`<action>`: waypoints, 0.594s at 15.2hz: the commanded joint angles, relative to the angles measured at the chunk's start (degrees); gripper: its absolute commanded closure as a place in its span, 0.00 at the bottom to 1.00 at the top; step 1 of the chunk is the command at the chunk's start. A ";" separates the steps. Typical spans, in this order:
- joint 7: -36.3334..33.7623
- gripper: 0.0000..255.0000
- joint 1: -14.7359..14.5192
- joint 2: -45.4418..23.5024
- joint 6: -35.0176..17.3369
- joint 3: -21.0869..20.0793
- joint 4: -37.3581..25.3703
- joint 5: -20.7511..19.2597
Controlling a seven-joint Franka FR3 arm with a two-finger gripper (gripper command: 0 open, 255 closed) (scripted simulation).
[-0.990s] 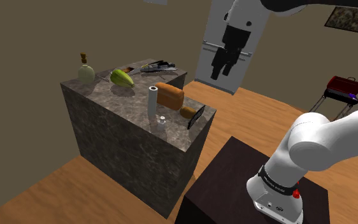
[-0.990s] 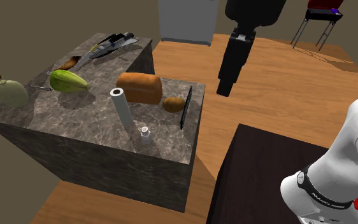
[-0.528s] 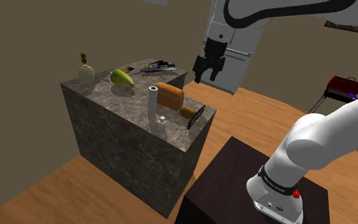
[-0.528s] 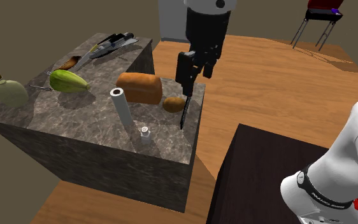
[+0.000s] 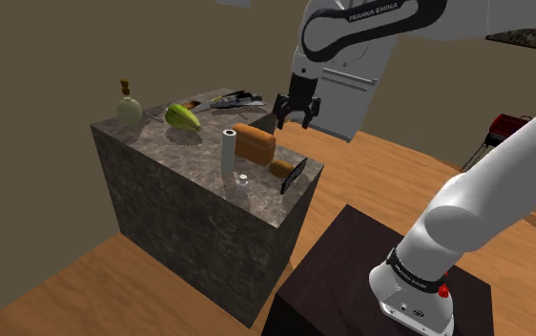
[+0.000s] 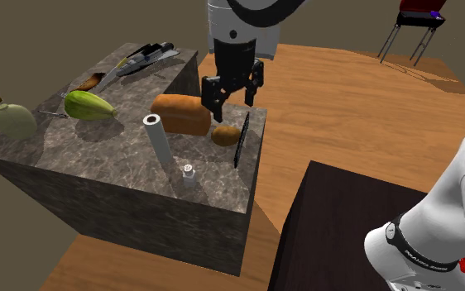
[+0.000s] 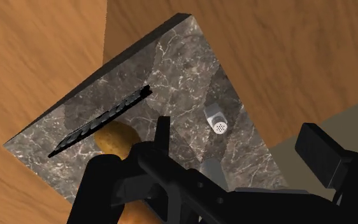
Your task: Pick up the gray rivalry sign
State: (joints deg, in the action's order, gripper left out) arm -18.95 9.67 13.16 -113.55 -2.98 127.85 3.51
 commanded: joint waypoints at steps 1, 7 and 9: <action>-1.97 0.00 1.07 -3.92 -1.62 0.62 -1.67 -0.27; -7.51 0.00 3.68 -15.06 -5.12 2.82 -7.39 -0.49; -9.19 0.00 4.50 -18.65 -6.01 3.67 -9.45 -0.35</action>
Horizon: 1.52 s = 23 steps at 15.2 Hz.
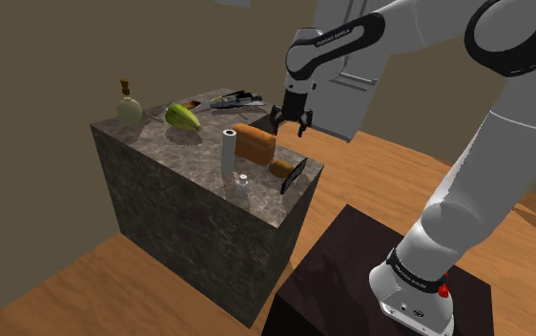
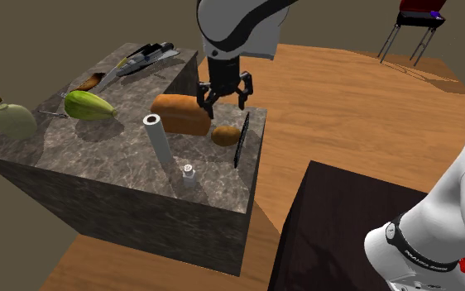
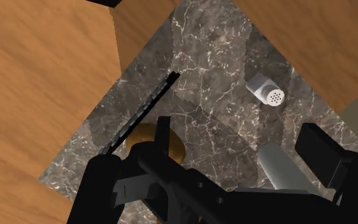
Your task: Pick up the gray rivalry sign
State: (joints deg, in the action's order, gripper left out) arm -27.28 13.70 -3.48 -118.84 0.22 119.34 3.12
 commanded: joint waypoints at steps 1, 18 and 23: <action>-1.66 0.00 0.87 -3.77 -1.12 0.92 -1.99 0.17; -13.10 0.00 9.18 -31.51 -4.19 8.03 -20.89 5.95; -14.82 0.00 11.15 -36.99 -5.21 8.86 -24.29 7.54</action>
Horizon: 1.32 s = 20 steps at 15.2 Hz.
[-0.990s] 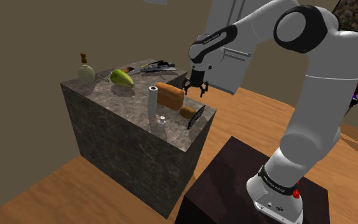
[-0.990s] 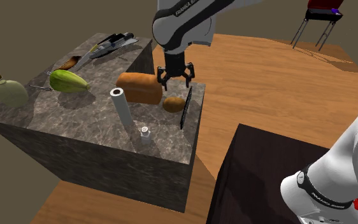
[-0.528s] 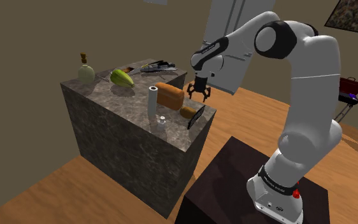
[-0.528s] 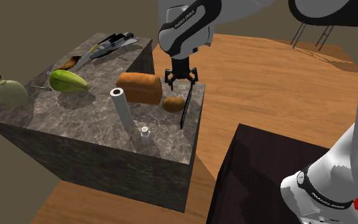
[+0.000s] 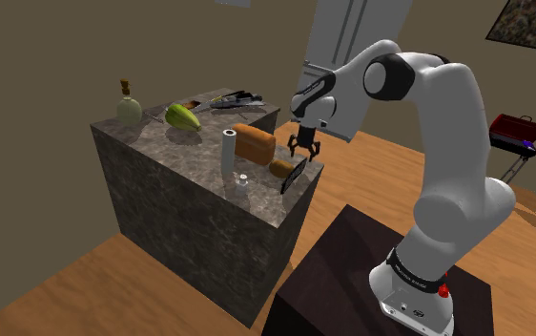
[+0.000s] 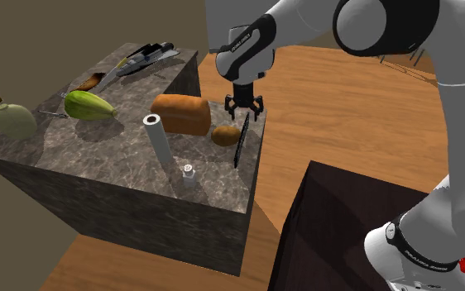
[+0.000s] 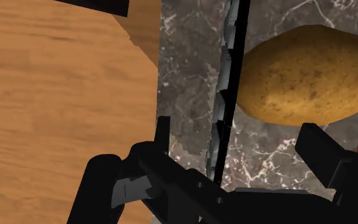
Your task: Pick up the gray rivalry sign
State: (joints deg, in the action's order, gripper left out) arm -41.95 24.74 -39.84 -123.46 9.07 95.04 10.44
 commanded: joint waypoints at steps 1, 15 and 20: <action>-0.08 0.00 0.17 -1.18 -1.06 -0.07 -0.06 0.31; 0.24 1.00 0.42 -3.82 -3.18 -0.43 -0.56 0.74; 0.09 1.00 0.30 -2.62 -2.24 -0.27 -0.30 0.55</action>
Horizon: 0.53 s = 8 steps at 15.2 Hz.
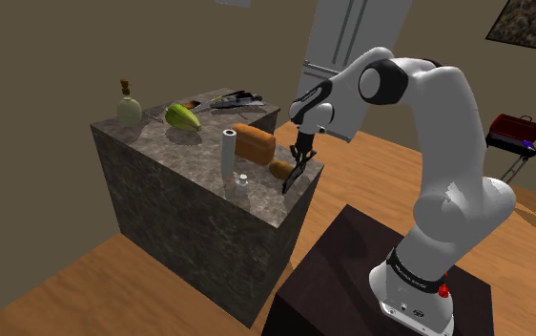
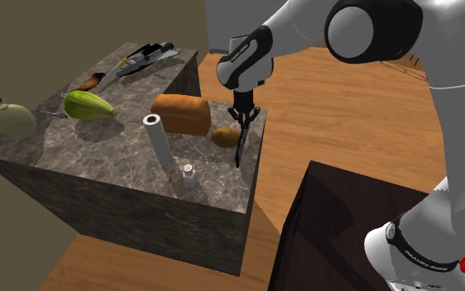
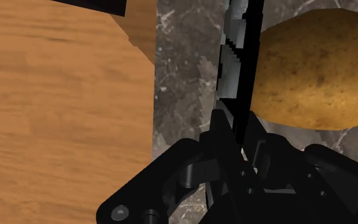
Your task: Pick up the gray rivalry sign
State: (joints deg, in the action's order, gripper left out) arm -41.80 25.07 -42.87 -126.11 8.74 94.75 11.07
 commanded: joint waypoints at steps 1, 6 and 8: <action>-0.13 1.00 -0.09 0.98 0.86 0.14 0.10 -0.17; -0.47 1.00 -0.33 3.69 3.22 0.51 0.43 -0.64; -0.61 1.00 -0.43 4.74 4.19 0.65 0.50 -0.84</action>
State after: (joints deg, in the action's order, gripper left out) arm -42.33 24.68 -38.57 -122.48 9.33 95.36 10.33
